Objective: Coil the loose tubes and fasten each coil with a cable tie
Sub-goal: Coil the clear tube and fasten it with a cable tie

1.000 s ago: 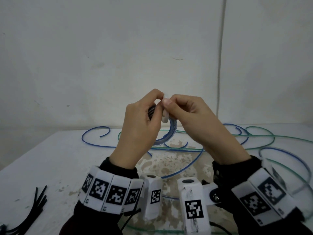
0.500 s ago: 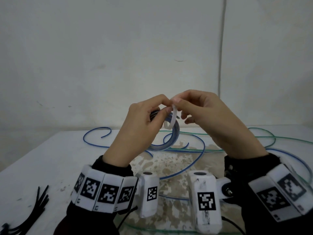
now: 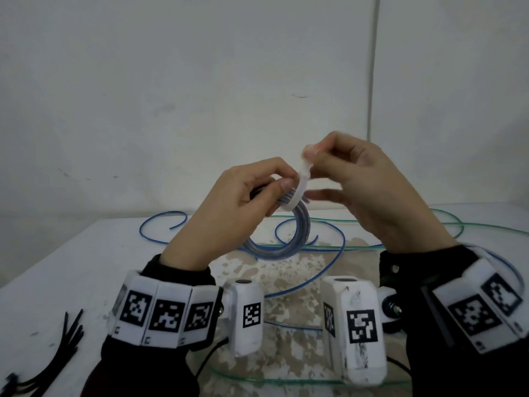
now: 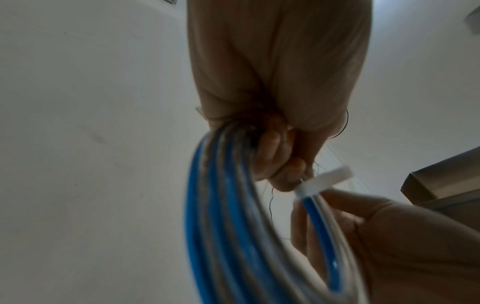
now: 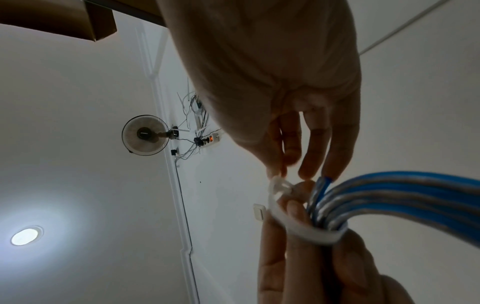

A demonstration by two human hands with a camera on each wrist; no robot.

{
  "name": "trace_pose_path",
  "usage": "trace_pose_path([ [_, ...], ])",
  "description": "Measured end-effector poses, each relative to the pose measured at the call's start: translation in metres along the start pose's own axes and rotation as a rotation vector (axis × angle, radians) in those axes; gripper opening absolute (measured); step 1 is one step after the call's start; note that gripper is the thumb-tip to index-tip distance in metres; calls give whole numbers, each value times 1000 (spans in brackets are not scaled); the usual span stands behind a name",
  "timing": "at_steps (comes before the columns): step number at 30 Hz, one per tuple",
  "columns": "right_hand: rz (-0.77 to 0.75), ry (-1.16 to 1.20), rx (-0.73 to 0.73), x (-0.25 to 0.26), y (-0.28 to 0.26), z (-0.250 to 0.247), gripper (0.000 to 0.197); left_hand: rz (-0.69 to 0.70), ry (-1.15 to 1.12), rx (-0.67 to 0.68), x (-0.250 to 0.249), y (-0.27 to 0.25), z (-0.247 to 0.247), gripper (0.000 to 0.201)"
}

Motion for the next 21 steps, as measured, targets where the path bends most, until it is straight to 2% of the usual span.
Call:
trace_pose_path([
  [6, -76, 14, -195, 4, 2, -17, 19, 5, -14, 25, -2, 3, 9, 19],
  [7, -71, 24, -189, 4, 2, -15, 17, -5, -15, 8, 0, 3, 7, 20],
  [9, -3, 59, -88, 0, 3, -7, 12, -37, -18, -29, 4, 3, 3, 21],
  [11, 86, 53, 50, -5, 2, 1, 20, -61, -22, -78, 8, 4, -1, 22],
  [13, 97, 7, 130, -7, -1, 8, 21, -70, -30, -119, 11, 5, -1, 22],
  [15, 61, -18, 117, -6, -1, 9, 12, -75, -47, -129, 13, 6, 0, 22],
  [21, -7, -98, 39, -5, 2, 1, 17, -60, -99, -102, 14, 9, 9, 24],
])
Point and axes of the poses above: each hand's wrist, its own y-axis towards the middle knuckle, its own z-axis out of the palm, x = y × z, the point moved 6 cm from there along y, towards the middle knuckle, and after that the axes turned 3 degrees about y, right-handed, at the moved point
